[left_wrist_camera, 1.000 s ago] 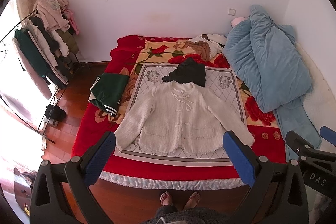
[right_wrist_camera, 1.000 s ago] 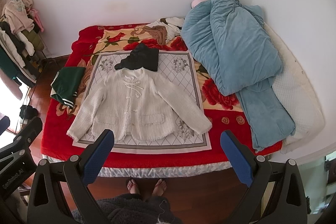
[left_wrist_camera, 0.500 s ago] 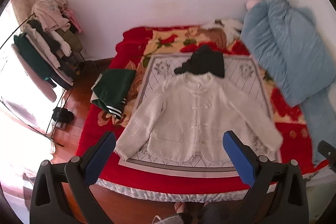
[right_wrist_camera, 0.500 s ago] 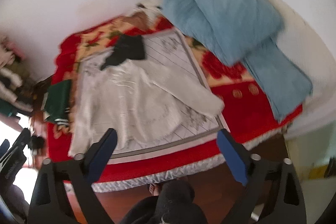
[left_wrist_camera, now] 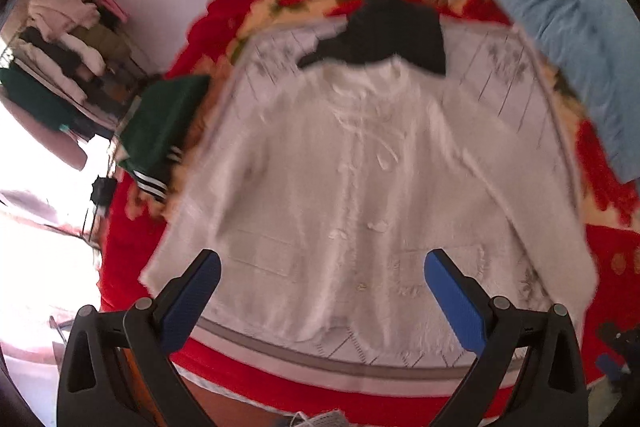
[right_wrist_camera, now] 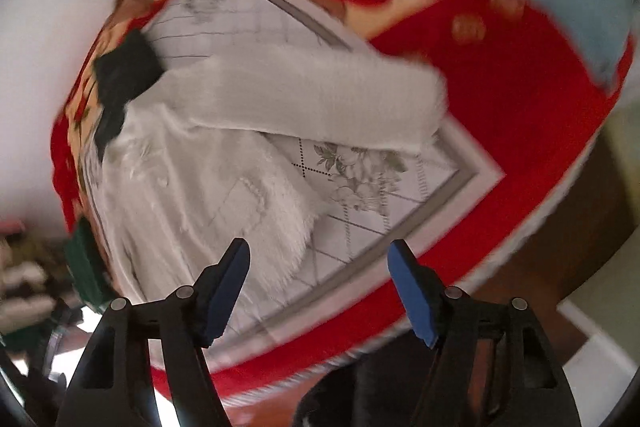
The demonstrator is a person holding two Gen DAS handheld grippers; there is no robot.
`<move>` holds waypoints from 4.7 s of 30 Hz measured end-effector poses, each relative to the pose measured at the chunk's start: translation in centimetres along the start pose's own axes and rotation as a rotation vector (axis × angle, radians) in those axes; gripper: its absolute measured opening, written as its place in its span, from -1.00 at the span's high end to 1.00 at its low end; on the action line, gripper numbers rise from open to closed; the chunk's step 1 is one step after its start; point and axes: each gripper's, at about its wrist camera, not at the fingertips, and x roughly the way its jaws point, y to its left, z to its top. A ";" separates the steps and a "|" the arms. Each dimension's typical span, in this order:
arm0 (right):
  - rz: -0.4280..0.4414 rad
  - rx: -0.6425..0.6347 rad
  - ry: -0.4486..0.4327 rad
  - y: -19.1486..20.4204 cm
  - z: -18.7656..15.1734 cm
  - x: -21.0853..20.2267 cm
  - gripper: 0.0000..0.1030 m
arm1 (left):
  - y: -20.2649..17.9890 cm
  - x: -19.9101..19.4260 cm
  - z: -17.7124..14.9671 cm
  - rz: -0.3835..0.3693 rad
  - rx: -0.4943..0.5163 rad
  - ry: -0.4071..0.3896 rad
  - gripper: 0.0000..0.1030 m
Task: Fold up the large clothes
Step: 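Grasp the cardigan sleeve with the right gripper while the left tool approaches the cardigan body, then fold the held sleeve across the cardigan front with the right gripper and release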
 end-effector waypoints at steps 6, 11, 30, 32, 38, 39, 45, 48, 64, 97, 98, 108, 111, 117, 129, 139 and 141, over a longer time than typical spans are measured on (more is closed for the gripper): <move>0.258 0.356 0.101 -6.9 4.6 15.8 -0.53 | -5.4 10.5 -0.2 0.055 0.076 0.078 -1.00; 0.367 0.631 -0.011 -11.5 6.4 23.8 -0.57 | -8.5 17.5 0.3 0.076 0.111 0.120 -1.00; 0.396 0.661 -0.222 -9.9 13.6 23.8 -0.21 | -17.8 22.1 5.3 0.029 0.161 0.135 -1.00; 0.468 0.700 -0.268 -10.3 13.6 24.3 -0.36 | -18.2 22.6 5.6 0.030 0.163 0.135 -1.00; 0.536 0.804 -0.401 -9.9 15.8 25.5 0.63 | -19.5 23.5 7.9 0.036 0.158 0.083 -1.00; 0.520 0.789 -0.389 -9.2 16.6 25.9 0.81 | -19.4 23.5 8.5 0.037 0.145 0.068 -1.00; 0.424 0.660 -0.415 -7.3 18.4 23.2 0.81 | -19.9 26.5 11.0 0.023 0.081 0.101 -1.00; 0.415 0.581 -0.466 -5.4 18.5 20.0 0.82 | -19.6 26.2 11.3 0.014 0.090 0.117 -1.00; 0.350 -0.278 -0.460 27.8 13.0 12.0 0.83 | 2.3 26.2 13.2 0.072 -0.218 0.162 -1.00; 0.180 -0.393 -0.173 32.4 0.7 22.6 -0.11 | 14.0 28.5 11.3 0.089 -0.380 0.207 -1.00; 0.097 -0.353 -0.218 30.9 1.0 22.5 -0.11 | 12.9 29.9 11.5 0.084 -0.359 0.223 -1.00; 0.192 0.050 -0.007 20.5 5.4 26.3 0.13 | 10.6 32.7 12.8 0.167 -0.287 0.196 -1.00; 0.247 0.078 0.077 20.2 4.2 28.8 0.76 | 11.7 31.7 12.6 0.173 -0.305 0.200 -1.00; 0.066 -0.108 0.059 22.0 3.2 28.3 0.49 | 12.4 31.4 11.9 0.222 -0.292 0.178 -1.00; -0.346 -0.581 -0.050 27.1 -4.7 26.3 -0.36 | 14.9 28.4 9.8 0.144 -0.348 0.183 -1.00; -0.160 -0.689 -0.039 31.2 -14.2 23.5 -0.37 | 28.4 22.8 -6.8 -0.046 -0.855 0.429 -1.00; -0.174 -0.738 -0.059 31.7 -16.0 23.3 -0.37 | 30.6 23.3 -10.0 -0.080 -0.968 0.454 -1.00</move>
